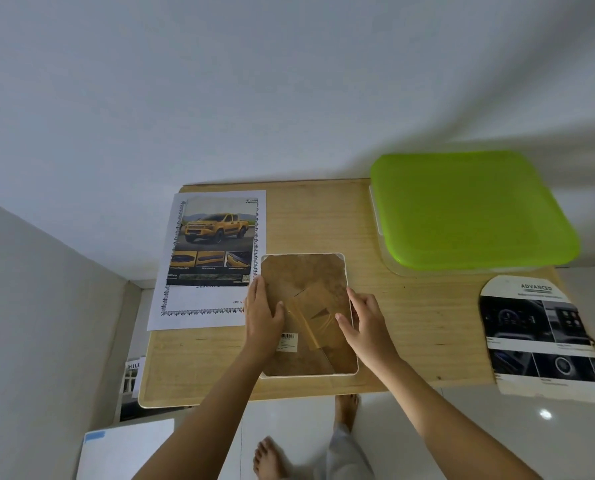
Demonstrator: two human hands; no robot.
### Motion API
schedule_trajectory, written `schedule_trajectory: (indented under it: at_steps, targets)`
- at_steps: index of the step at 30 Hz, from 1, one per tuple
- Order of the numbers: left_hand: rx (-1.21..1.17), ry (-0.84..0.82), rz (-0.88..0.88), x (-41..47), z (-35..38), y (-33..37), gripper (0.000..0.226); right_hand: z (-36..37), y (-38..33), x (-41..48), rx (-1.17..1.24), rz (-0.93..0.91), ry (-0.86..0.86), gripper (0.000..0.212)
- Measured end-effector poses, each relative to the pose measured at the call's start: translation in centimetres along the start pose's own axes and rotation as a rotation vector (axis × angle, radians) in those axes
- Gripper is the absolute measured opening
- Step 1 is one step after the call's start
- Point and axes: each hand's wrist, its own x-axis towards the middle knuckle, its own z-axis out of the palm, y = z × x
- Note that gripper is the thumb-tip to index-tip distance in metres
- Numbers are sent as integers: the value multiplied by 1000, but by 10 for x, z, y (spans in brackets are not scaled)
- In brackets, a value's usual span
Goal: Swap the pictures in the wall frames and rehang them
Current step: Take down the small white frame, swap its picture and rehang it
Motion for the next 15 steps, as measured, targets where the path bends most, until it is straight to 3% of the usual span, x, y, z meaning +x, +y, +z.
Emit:
schedule_trajectory:
  at_steps: [5,10,15]
  targets:
    - [49,118,64,-11,-6,-13,67,-1,-8,38,22,53,-9,53]
    - [261,-72,229,-45,-16,-48,104,7,-19,76,19,143,-28,52]
    - [465,-160,318,-58,-14,-60,119,14,-21,82,43,149,-35,57]
